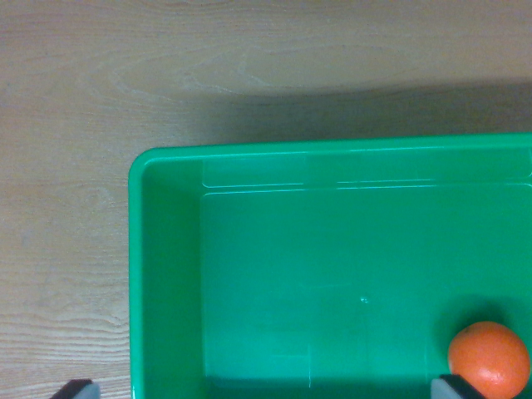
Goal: Pick fruit
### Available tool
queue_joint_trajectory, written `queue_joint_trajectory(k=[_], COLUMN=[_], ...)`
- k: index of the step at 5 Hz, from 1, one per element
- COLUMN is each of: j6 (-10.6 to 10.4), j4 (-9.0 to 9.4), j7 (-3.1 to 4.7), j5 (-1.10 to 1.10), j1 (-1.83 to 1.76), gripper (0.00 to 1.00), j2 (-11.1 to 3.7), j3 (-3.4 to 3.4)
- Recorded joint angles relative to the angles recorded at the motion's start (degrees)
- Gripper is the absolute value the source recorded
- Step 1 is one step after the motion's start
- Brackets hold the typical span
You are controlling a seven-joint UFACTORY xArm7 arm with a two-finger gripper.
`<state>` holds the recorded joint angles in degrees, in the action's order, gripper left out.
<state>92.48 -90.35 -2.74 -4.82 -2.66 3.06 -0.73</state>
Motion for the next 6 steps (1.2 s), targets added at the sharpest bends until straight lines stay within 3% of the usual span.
queue_joint_trajectory(k=[1, 3, 4, 6], j6=[0.0, -1.9, -1.9, -5.0], j4=[0.0, 1.79, 1.79, 4.73], j7=[0.0, -0.19, -0.19, -0.51], j5=[0.0, 0.1, 0.1, 0.28], j1=[0.0, 0.57, 0.57, 1.52], gripper=[0.0, 0.0, 0.0, 0.0], j2=[0.0, -0.45, -0.45, -1.19], j3=[0.0, -0.29, -0.29, -0.76])
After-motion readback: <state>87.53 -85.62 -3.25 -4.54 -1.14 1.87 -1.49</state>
